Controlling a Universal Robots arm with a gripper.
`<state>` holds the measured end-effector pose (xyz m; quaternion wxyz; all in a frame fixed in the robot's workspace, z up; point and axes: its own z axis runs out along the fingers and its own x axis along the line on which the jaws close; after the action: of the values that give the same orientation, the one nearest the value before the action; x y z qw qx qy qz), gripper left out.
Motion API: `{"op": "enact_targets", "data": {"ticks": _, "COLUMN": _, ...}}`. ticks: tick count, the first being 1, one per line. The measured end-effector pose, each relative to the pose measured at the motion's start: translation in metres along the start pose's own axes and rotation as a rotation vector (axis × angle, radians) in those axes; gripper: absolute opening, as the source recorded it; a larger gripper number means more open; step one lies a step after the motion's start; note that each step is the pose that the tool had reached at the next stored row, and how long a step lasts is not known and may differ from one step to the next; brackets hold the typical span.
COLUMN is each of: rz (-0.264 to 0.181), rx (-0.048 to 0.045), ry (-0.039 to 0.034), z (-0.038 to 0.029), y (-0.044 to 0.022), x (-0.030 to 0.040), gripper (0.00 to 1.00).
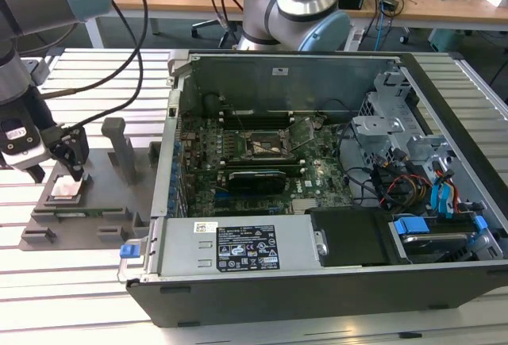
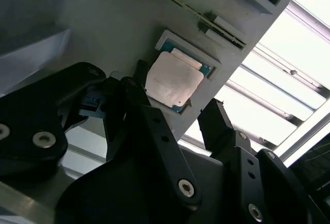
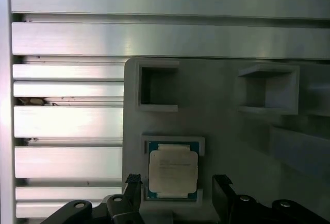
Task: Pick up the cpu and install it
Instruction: 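Pick up the cpu and move it towards the insertion slot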
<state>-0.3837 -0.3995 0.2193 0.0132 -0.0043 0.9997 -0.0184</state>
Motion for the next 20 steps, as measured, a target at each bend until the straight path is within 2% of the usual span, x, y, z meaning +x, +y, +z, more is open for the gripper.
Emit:
{"op": "enact_targets", "data": {"ticks": 3, "rz": 0.0, "rx": -0.0002, "ry": -0.0003, "z": 0.0034, "y": 0.0002, "x": 0.0009, "gripper": 0.66}}
{"op": "enact_targets", "data": {"ticks": 6, "rz": 0.0, "rx": -0.0001, "ry": -0.0001, "z": 0.0129, "y": 0.0005, "x": 0.0015, "gripper": 0.66}}
{"op": "enact_targets", "data": {"ticks": 11, "rz": 0.0, "rx": 0.0, "ry": 0.0001, "z": 0.0227, "y": 0.0009, "x": 0.0018, "gripper": 0.66}}
{"op": "enact_targets", "data": {"ticks": 20, "rz": 0.0, "rx": 0.0001, "ry": 0.0003, "z": 0.0301, "y": 0.0011, "x": -0.0003, "gripper": 0.66}}
